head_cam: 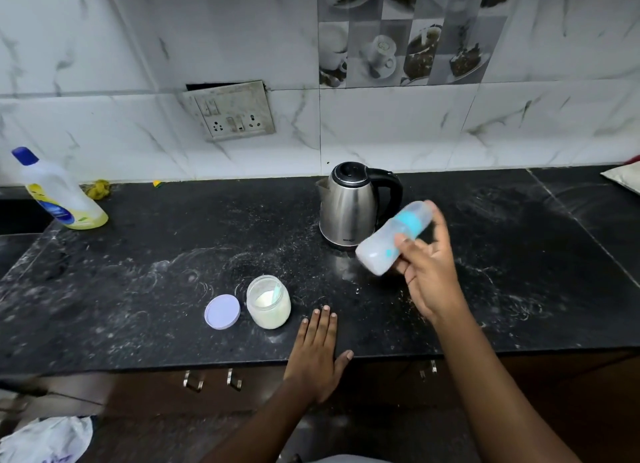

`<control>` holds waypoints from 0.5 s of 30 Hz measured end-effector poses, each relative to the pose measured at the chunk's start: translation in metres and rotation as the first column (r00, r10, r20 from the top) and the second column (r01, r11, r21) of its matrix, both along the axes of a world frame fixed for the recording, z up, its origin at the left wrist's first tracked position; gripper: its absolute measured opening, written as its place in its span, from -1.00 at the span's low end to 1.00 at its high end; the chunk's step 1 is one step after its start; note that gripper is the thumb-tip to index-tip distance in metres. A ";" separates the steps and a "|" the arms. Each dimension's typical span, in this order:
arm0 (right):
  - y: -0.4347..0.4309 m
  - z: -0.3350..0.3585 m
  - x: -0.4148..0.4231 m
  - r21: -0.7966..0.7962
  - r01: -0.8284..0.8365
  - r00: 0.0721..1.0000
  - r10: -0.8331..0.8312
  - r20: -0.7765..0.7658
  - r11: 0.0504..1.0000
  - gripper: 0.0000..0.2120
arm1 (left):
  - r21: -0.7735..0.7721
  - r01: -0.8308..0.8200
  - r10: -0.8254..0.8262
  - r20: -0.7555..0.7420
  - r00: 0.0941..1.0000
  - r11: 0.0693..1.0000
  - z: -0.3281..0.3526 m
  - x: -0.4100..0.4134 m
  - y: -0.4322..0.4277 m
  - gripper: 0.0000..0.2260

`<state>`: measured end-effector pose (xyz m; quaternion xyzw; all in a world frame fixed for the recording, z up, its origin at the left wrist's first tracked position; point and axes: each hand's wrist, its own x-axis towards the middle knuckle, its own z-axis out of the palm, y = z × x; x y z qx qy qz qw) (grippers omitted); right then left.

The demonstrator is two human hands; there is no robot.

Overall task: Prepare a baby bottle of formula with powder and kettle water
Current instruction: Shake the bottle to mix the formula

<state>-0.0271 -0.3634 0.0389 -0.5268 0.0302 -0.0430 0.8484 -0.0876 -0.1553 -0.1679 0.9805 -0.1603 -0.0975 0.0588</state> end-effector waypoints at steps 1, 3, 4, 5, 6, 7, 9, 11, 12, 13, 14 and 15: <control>0.000 -0.001 0.002 0.015 0.037 0.999 -0.037 0.000 0.999 -0.24 | 0.005 0.003 -0.003 0.003 1.000 1.000 -0.001 0.002 0.001 -0.27; 0.004 -0.001 -0.003 -0.124 -0.128 0.992 0.126 -0.021 0.984 -0.20 | -0.005 0.019 -0.019 -0.016 1.000 1.000 0.004 0.006 0.003 -0.21; 0.005 -0.002 -0.005 -0.209 -0.251 0.968 0.247 -0.044 0.945 -0.17 | 0.000 0.038 -0.038 -0.009 0.999 0.999 0.008 0.008 0.004 -0.20; 0.006 -0.001 -0.007 -0.233 -0.297 0.954 0.295 -0.045 0.926 -0.15 | 0.006 0.050 -0.050 -0.029 0.998 0.999 0.011 0.009 0.005 -0.19; 0.005 -0.001 -0.006 -0.199 -0.273 0.962 0.273 -0.027 0.941 -0.15 | 0.002 0.053 -0.053 -0.042 0.998 0.999 0.014 0.010 0.006 -0.19; 0.004 -0.001 -0.005 -0.098 -0.176 0.984 0.175 -0.014 0.980 -0.16 | 0.001 0.060 -0.060 -0.043 0.997 0.998 0.016 0.010 0.006 -0.18; 0.002 -0.004 0.000 0.038 0.012 1.000 -0.011 -0.003 0.999 -0.18 | -0.008 0.062 -0.062 -0.046 0.997 0.998 0.019 0.009 0.005 -0.12; 0.006 -0.005 -0.003 -0.074 -0.072 0.997 0.071 -0.016 0.995 -0.17 | -0.024 0.058 -0.059 -0.044 0.997 0.998 0.016 0.008 0.005 -0.08; 0.008 -0.005 -0.007 -0.171 -0.201 0.980 0.198 -0.035 0.965 -0.16 | -0.027 0.055 -0.056 -0.040 0.998 0.998 0.015 0.007 0.006 -0.07; 0.009 -0.004 -0.010 -0.215 -0.277 0.961 0.274 -0.045 0.936 -0.16 | -0.027 0.053 -0.053 -0.035 0.998 0.998 0.014 0.008 0.006 -0.07; 0.008 -0.002 -0.011 -0.208 -0.271 0.962 0.270 -0.033 0.940 -0.16 | -0.028 0.051 -0.052 -0.032 0.998 0.998 0.013 0.008 0.007 -0.07; 0.006 -0.002 -0.010 -0.137 -0.187 0.982 0.185 -0.023 0.973 -0.17 | -0.033 0.051 -0.052 -0.031 0.998 0.998 0.013 0.009 0.007 -0.07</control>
